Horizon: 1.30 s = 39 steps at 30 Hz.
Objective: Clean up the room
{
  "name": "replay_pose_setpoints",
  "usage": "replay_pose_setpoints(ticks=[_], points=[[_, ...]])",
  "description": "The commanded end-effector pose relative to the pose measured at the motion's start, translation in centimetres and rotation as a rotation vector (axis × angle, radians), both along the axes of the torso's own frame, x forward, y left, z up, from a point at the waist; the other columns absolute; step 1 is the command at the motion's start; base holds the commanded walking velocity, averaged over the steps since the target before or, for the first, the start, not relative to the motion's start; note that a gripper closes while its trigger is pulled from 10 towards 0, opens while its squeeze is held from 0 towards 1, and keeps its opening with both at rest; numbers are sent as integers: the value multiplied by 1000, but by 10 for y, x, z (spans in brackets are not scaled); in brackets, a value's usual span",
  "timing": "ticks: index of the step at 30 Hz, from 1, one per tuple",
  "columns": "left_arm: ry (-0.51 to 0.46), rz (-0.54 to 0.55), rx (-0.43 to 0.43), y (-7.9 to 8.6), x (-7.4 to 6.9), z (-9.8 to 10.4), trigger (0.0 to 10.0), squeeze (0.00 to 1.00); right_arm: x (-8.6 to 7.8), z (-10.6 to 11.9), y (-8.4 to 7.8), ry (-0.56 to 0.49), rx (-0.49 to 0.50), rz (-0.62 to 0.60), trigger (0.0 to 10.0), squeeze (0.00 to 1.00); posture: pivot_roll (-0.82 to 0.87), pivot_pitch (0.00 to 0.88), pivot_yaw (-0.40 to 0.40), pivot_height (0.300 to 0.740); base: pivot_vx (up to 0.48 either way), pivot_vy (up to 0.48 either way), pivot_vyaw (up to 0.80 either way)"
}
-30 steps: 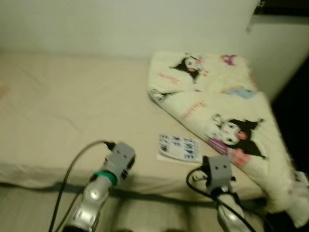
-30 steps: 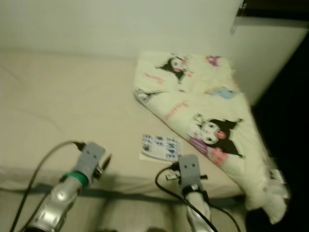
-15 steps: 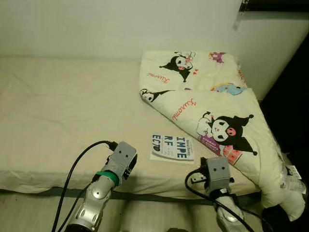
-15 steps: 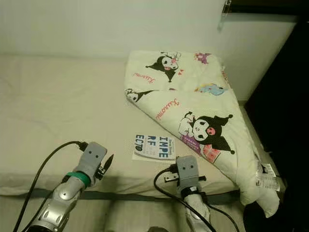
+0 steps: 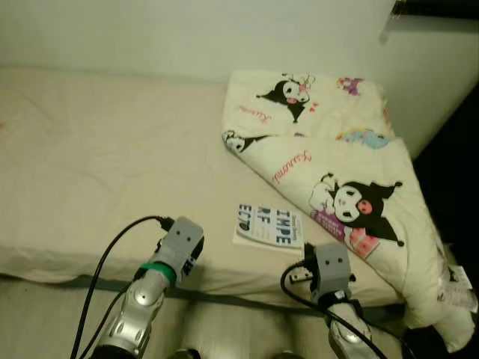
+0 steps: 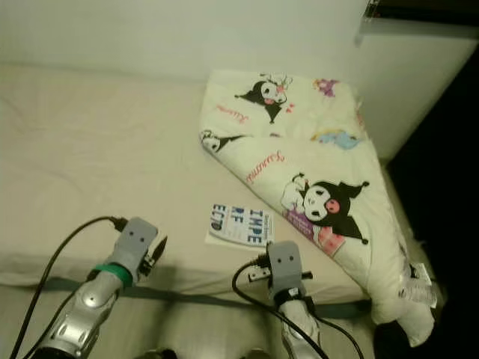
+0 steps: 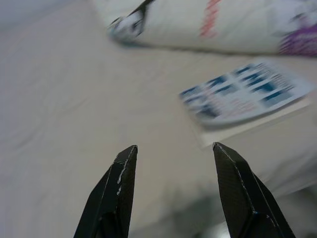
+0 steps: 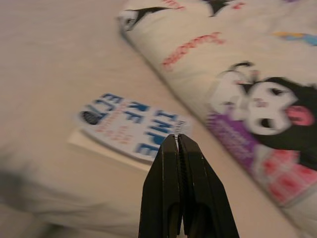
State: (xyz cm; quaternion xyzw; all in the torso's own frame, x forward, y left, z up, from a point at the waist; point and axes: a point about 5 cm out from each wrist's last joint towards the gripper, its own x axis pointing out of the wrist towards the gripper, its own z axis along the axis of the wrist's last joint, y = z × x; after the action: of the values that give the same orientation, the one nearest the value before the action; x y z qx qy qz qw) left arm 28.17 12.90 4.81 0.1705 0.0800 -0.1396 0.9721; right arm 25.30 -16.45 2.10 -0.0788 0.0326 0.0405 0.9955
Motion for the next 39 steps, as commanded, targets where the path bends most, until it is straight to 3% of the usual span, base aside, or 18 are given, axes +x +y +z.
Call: replay_pose_setpoints(ticks=[1,18,39], points=[[46,12,22,5,-4,-9,10000,0,-5,-6,1,29,2,-3,10000,0,-118,56,64,735,0,0,0],[44,7,6,6,-2,-9,10000,0,0,1,3,-4,-15,-21,10000,0,-120,51,71,735,0,0,0],[13,-10,-6,0,2,-2,10000,0,4,8,7,-35,2,-19,10000,0,-118,62,76,675,0,0,0]])
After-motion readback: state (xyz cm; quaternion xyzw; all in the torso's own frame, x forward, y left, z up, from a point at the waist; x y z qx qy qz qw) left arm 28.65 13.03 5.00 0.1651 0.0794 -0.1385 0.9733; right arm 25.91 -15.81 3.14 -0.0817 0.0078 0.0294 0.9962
